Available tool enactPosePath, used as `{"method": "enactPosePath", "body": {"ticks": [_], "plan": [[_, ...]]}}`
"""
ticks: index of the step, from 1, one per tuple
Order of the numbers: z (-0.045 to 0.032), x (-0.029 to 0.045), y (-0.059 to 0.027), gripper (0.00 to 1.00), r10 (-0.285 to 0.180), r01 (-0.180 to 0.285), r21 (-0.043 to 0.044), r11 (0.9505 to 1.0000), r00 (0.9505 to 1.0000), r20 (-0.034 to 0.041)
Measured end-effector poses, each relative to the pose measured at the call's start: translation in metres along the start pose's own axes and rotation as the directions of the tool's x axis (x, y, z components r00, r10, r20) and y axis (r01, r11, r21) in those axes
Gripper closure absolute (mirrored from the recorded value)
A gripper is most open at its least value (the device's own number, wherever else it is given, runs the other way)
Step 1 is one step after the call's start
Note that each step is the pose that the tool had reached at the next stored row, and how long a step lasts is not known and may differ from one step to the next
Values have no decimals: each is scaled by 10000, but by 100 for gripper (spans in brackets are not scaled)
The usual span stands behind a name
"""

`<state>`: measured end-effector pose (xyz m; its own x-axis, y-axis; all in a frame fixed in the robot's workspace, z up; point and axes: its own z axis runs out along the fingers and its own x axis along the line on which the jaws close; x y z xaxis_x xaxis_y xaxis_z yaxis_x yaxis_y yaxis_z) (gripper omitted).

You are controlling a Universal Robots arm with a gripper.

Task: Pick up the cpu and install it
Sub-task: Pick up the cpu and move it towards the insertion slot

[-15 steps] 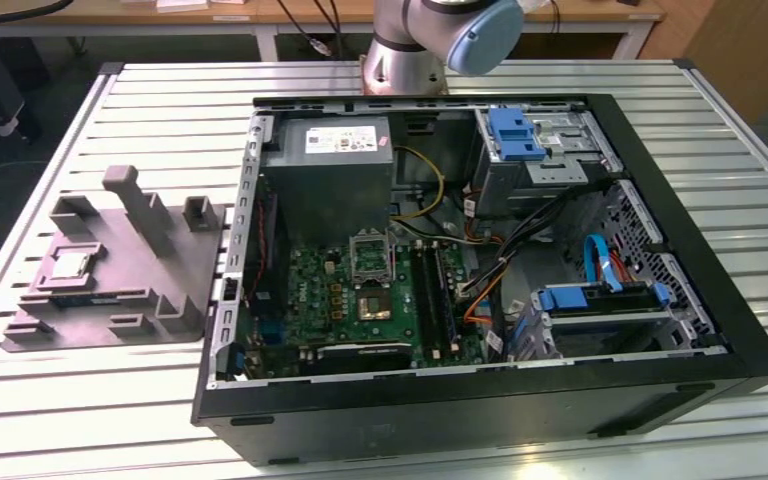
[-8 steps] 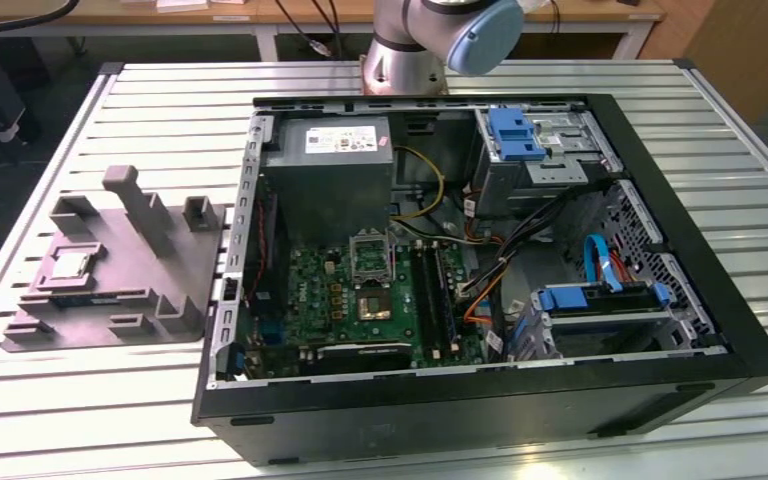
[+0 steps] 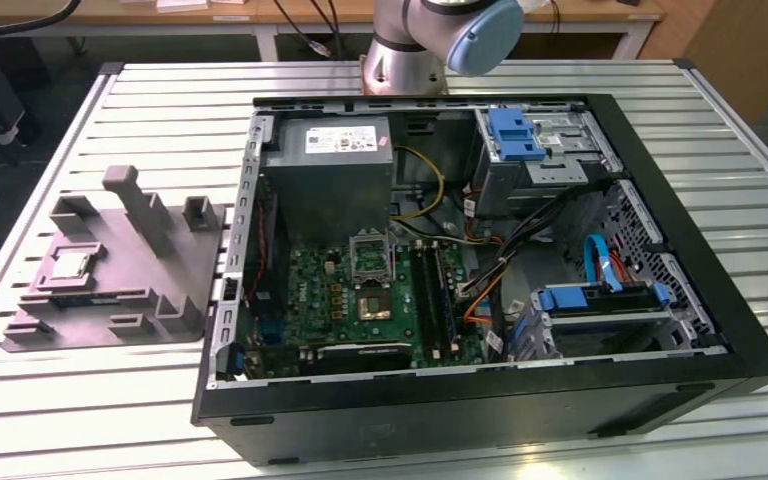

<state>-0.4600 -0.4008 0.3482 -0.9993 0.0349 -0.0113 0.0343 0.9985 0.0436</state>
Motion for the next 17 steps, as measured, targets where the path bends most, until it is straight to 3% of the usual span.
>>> {"method": "enactPosePath", "body": {"ticks": [11,13,17], "plan": [[21,1,-1,29,1,-1,-4,10000,10000,-1],[85,1,-11,29,1,-1,-12,10000,10000,-2],[93,1,-11,29,0,0,-13,10000,10000,-1]]}}
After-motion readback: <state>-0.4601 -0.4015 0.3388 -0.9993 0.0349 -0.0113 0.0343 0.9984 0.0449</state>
